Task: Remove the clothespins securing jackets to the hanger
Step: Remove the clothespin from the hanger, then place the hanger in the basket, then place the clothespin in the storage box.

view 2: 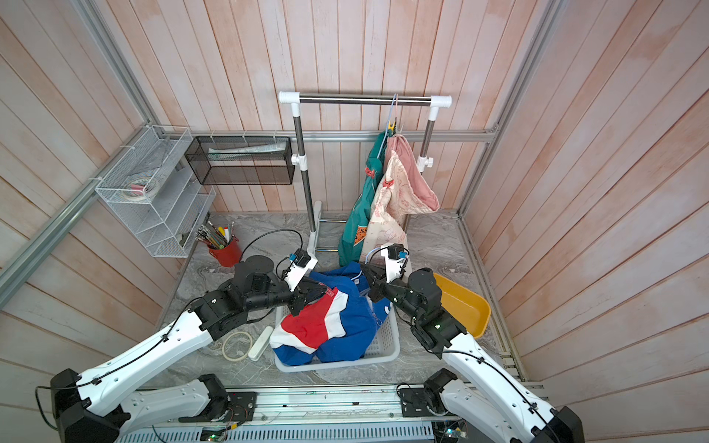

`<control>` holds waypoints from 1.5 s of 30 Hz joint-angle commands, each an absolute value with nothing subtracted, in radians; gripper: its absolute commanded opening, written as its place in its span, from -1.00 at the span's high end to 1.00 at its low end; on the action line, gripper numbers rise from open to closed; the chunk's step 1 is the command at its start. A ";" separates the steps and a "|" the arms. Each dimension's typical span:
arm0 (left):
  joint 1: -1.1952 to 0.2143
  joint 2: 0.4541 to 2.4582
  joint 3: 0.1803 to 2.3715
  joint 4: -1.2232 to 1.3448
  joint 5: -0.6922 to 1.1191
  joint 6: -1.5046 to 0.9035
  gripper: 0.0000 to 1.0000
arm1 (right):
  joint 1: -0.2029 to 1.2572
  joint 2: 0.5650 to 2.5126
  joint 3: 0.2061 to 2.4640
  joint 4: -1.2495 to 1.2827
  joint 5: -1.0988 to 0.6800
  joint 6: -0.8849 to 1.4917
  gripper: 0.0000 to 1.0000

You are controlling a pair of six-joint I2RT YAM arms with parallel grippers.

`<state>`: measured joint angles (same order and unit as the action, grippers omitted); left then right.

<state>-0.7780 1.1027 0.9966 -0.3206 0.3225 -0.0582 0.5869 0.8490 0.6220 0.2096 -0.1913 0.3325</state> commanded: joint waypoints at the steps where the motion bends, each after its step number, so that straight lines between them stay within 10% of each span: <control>1: -0.773 1.056 1.035 -0.350 0.248 -0.071 1.00 | 0.591 0.845 0.623 0.192 -0.155 0.337 0.95; 11: -0.744 1.086 1.125 -0.430 0.255 -0.142 1.00 | 0.598 0.704 0.666 -0.001 -0.025 0.366 -0.25; 25: -0.615 1.164 1.215 -0.484 0.451 -0.235 1.00 | 0.964 0.741 0.948 -0.250 0.400 0.153 -0.32; 45: -0.586 1.130 1.212 -0.568 0.496 -0.224 1.00 | 1.047 1.210 1.175 -0.238 0.184 -0.093 -0.30</control>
<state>-0.5915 1.1580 1.2167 -0.5480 0.4614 -0.2363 1.0412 1.1988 1.1358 -0.2398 0.2131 -0.0578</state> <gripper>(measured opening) 0.134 0.650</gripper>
